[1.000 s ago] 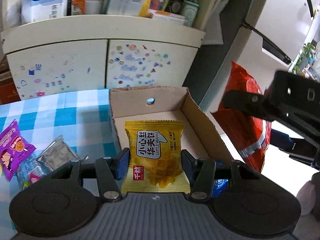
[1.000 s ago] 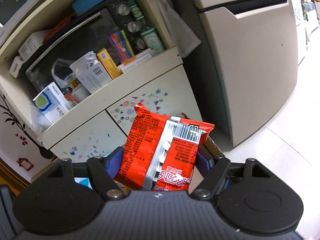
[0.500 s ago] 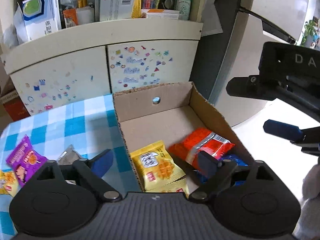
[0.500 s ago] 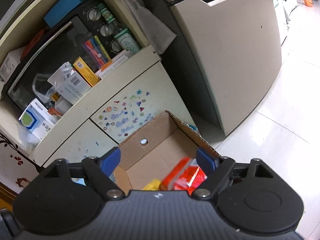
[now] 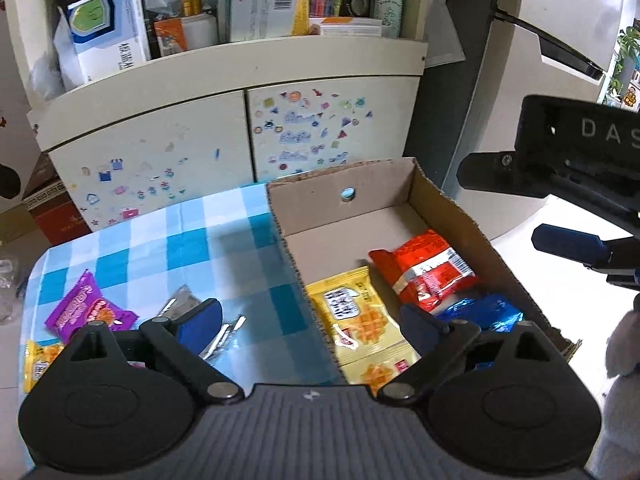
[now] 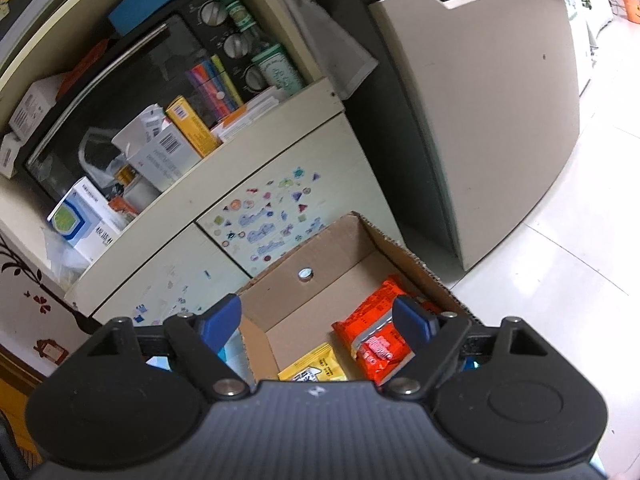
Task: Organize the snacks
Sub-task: 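Move both open grippers back over the snack pile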
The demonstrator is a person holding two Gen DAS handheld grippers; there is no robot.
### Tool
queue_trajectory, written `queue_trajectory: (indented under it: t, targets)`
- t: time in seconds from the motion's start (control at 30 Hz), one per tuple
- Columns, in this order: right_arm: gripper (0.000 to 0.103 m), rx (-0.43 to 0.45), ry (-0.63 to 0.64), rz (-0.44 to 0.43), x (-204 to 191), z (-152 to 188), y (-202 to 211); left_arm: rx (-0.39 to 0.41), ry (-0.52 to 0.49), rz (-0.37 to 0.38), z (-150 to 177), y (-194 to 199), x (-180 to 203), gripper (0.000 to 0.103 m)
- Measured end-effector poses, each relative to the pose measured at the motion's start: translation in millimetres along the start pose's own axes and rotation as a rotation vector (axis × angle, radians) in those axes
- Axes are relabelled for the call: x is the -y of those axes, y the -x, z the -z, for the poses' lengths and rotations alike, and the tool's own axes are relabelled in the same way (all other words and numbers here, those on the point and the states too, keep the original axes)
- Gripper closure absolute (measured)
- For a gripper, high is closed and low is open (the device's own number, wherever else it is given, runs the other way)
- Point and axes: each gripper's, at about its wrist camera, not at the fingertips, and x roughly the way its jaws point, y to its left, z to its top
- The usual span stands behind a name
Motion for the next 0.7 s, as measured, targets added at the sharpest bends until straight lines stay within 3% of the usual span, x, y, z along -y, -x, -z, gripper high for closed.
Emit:
queue_trajectory:
  t: [0.7]
  targets:
    - [0.02,-0.034,0.158,-0.024,-50.4,24.2,-13.7,-0.018,0.079,-0.073,13.7,11.5,-82.6,0.005]
